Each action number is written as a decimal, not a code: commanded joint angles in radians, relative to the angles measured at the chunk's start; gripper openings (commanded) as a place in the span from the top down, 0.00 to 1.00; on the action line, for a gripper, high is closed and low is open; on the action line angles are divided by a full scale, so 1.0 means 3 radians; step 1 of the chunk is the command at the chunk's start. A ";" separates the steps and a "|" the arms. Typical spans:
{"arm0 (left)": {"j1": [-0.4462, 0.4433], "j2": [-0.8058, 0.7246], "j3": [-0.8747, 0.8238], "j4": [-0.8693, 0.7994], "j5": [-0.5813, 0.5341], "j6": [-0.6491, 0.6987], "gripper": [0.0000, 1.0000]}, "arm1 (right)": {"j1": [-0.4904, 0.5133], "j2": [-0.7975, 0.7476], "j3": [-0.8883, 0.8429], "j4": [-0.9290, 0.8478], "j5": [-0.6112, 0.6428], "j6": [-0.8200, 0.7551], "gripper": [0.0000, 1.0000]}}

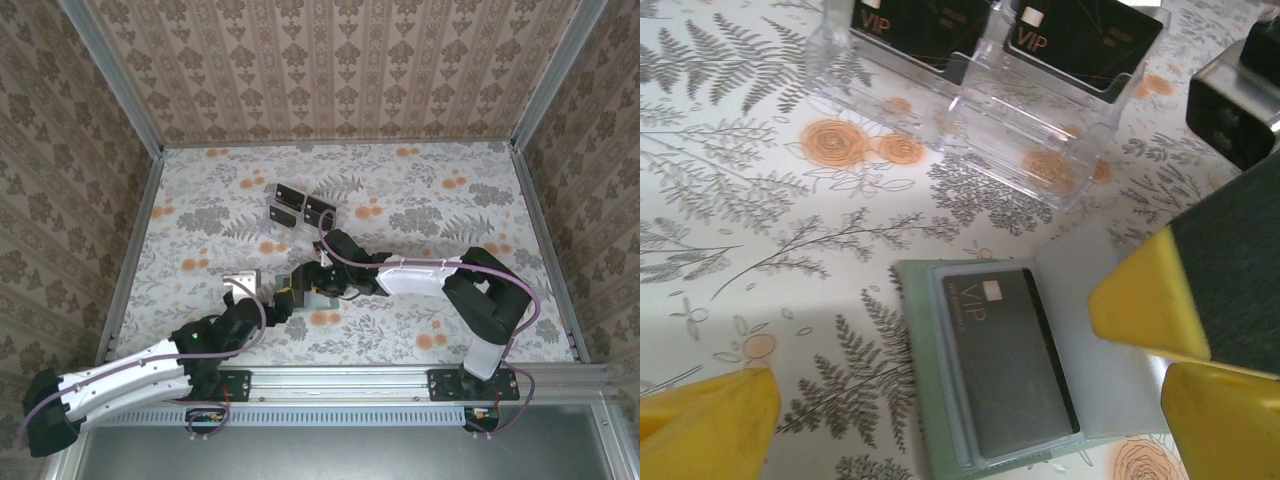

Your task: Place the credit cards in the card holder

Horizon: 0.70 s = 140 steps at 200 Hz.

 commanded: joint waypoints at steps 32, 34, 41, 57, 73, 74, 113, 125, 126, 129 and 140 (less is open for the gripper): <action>0.0032 -0.0545 -0.0129 -0.0669 -0.0274 -0.0387 0.00 | 0.0093 0.0533 0.0522 -0.0331 0.0057 -0.0122 0.40; 0.0030 -0.0560 -0.0129 -0.0684 -0.0274 -0.0396 0.00 | 0.0092 0.0540 0.0529 -0.0332 0.0054 -0.0122 0.40; 0.0032 -0.0615 -0.0138 -0.0722 -0.0280 -0.0400 0.00 | 0.0098 0.0578 0.0561 -0.0344 0.0045 -0.0126 0.41; 0.0031 -0.0702 -0.0156 -0.0776 -0.0280 -0.0415 0.00 | 0.0111 0.0618 0.0635 -0.0393 0.0018 -0.0158 0.41; 0.0040 -0.0726 -0.0162 -0.0793 -0.0275 -0.0418 0.00 | 0.0109 0.0601 0.0706 -0.0465 -0.0001 -0.0213 0.40; 0.0041 -0.0724 -0.0161 -0.0798 -0.0275 -0.0416 0.00 | 0.0110 0.0602 0.0714 -0.0474 -0.0003 -0.0219 0.41; 0.0108 -0.0717 -0.0166 -0.0820 -0.0225 -0.0454 0.00 | 0.0078 0.0332 0.0906 -0.0638 -0.0162 -0.0533 0.41; 0.0151 -0.0718 -0.0152 -0.0850 -0.0204 -0.0470 0.00 | 0.0033 0.0183 0.0967 -0.0715 -0.0155 -0.0679 0.41; 0.0153 -0.0717 -0.0151 -0.0852 -0.0201 -0.0470 0.00 | 0.0026 0.0168 0.0980 -0.0726 -0.0154 -0.0695 0.40; 0.0168 -0.0717 -0.0150 -0.0862 -0.0190 -0.0477 0.00 | 0.0010 0.0133 0.1005 -0.0771 -0.0142 -0.0734 0.40; 0.0237 -0.0698 -0.0137 -0.0877 -0.0136 -0.0492 0.00 | -0.0053 0.0019 0.1111 -0.1019 -0.0046 -0.0952 0.40</action>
